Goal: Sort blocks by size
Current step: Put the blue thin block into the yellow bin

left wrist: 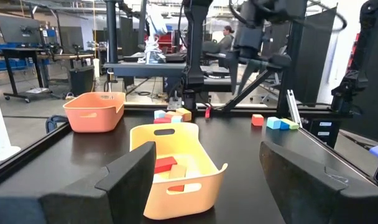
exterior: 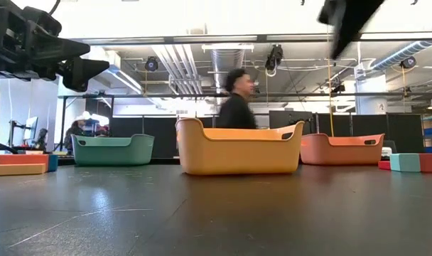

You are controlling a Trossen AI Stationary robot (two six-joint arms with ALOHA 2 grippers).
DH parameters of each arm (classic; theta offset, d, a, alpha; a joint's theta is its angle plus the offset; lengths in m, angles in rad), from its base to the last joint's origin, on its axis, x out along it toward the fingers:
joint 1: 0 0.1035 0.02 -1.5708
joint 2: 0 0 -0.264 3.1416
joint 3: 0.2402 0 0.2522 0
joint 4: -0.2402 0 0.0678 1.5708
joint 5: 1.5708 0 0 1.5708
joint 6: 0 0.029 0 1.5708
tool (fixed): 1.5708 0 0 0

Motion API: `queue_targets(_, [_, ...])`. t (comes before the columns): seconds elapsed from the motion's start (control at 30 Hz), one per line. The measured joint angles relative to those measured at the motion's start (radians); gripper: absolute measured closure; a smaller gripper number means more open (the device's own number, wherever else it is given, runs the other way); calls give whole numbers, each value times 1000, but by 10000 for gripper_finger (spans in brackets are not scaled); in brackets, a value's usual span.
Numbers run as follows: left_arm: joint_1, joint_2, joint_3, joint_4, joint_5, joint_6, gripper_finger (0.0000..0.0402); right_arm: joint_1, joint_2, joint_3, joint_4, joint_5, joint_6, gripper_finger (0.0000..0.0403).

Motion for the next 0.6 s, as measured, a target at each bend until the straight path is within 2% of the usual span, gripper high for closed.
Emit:
queue_targets(0.1, [0,0,0,0,0,0,128,99,-18,-41,-66,-4,163,354])
queue_targets(0.23, [0,0,0,0,0,0,128,242,-16,-98,-114,-25,376,302])
queue_targets(0.4, [0,0,0,0,0,0,128,382,10,-136,-109,-214,582,233])
queue_targets(0.6, [0,0,0,0,0,0,128,539,46,-149,-51,-288,834,194])
